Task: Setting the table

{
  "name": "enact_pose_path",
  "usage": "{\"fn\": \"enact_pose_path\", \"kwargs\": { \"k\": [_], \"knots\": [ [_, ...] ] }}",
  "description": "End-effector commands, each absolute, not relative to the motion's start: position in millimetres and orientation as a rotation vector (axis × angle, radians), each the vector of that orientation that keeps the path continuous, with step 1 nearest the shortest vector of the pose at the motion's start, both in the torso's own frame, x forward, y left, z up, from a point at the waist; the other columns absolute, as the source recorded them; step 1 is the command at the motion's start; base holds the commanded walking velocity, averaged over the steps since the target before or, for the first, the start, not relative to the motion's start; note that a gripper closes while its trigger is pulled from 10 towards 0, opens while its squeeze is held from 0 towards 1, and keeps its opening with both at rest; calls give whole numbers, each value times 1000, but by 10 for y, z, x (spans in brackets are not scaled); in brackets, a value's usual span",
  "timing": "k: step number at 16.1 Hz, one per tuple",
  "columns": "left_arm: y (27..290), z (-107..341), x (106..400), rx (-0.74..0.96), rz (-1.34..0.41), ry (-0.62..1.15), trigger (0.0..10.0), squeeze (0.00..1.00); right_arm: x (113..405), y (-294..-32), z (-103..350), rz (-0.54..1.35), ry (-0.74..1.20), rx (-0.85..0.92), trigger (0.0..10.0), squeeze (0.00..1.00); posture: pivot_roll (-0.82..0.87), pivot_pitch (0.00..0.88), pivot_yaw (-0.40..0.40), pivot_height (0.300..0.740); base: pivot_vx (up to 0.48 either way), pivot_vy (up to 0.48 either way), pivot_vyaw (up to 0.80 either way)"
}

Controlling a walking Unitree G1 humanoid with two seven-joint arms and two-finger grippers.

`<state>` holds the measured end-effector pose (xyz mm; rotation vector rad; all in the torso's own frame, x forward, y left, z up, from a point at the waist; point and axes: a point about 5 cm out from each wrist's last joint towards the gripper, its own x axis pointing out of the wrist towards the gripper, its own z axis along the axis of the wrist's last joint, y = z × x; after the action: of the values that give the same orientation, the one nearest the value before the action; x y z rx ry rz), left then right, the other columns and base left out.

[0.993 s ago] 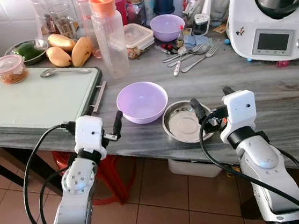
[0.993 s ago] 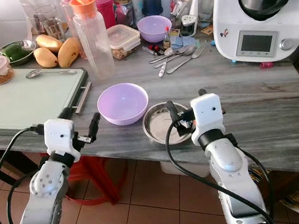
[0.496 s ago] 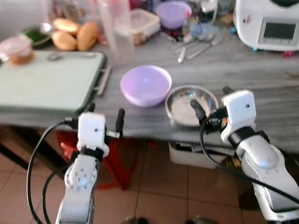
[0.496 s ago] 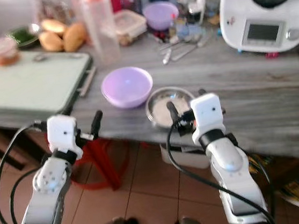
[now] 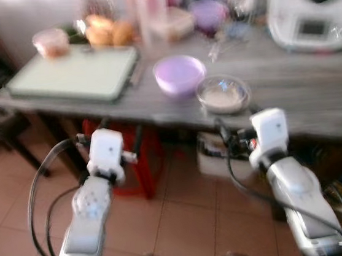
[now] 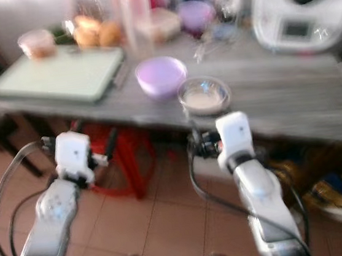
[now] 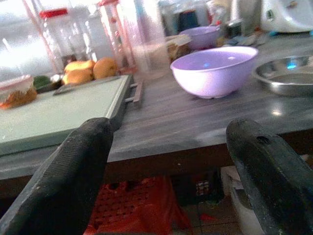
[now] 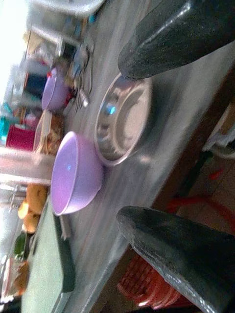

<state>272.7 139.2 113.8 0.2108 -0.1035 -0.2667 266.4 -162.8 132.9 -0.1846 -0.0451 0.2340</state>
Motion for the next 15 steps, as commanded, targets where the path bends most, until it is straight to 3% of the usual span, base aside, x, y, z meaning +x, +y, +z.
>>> {"fn": "enact_pose_path", "kwargs": {
  "k": [1,8,11,12,15],
  "knots": [
    [1357,1131,2727,222,-297,-101,10000,0,2733,-1745,1306,188,-35,-215,10000,0,-26,0,42,740,-285,0,0],
    [1554,968,2807,138,-212,-21,10000,0,2863,-1700,1309,154,-52,-248,10000,0,-55,0,53,740,0,0,0],
    [1446,844,2746,120,-287,18,10000,0,2881,-1619,1352,86,-113,-342,10000,0,-59,0,57,740,0,0,0],
    [1374,890,2679,98,-378,-25,10000,0,2831,-1597,1360,47,-131,-266,10000,0,-46,0,47,740,0,0,0],
    [1339,998,2578,88,-357,-88,10000,0,2652,-1620,1328,-31,-108,-217,10000,0,-42,0,15,740,0,0,0]
  ]
}}
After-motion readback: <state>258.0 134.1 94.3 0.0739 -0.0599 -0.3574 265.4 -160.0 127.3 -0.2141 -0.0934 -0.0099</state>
